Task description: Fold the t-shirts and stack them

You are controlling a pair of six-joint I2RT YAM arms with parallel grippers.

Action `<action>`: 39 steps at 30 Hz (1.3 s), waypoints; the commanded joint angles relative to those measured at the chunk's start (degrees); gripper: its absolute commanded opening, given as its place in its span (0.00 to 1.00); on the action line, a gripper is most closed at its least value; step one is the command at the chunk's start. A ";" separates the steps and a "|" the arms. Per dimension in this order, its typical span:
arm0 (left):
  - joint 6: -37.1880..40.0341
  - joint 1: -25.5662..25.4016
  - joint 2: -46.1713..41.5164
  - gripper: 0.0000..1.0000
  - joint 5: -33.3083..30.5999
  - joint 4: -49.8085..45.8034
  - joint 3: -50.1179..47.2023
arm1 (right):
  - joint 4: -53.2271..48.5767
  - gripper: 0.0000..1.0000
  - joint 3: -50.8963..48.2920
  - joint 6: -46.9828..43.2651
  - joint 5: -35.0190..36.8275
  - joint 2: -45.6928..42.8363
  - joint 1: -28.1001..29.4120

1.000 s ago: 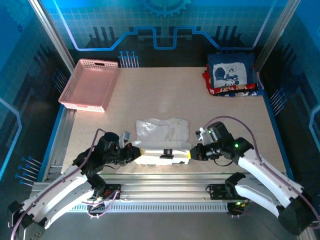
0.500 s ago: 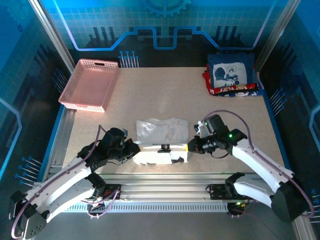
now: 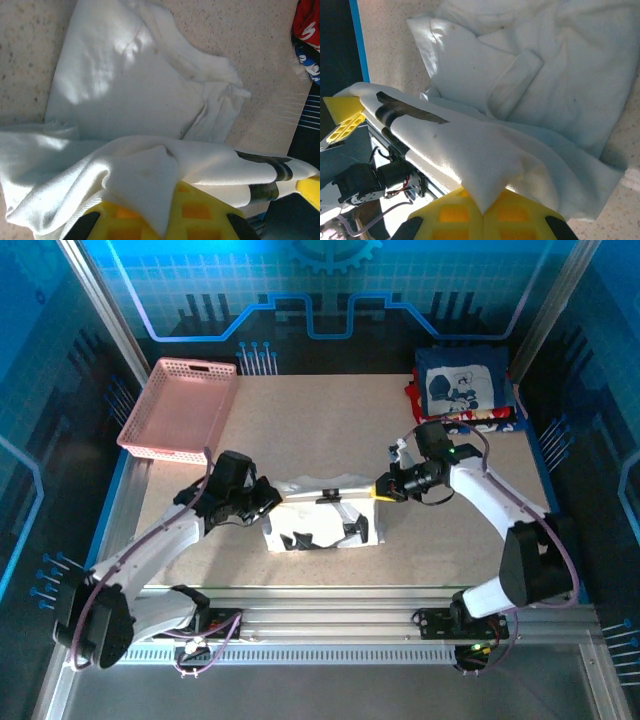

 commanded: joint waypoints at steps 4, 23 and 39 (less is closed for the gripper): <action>6.56 4.79 8.07 0.00 0.86 0.47 4.79 | -3.12 0.00 5.41 -3.98 0.65 7.64 -4.31; 12.12 10.07 25.86 0.99 3.61 -2.98 29.71 | -5.59 0.66 24.87 -2.93 4.00 16.58 -8.49; 14.54 10.71 -1.28 0.99 11.51 1.31 7.11 | -0.93 0.90 1.81 -7.67 15.04 3.24 5.41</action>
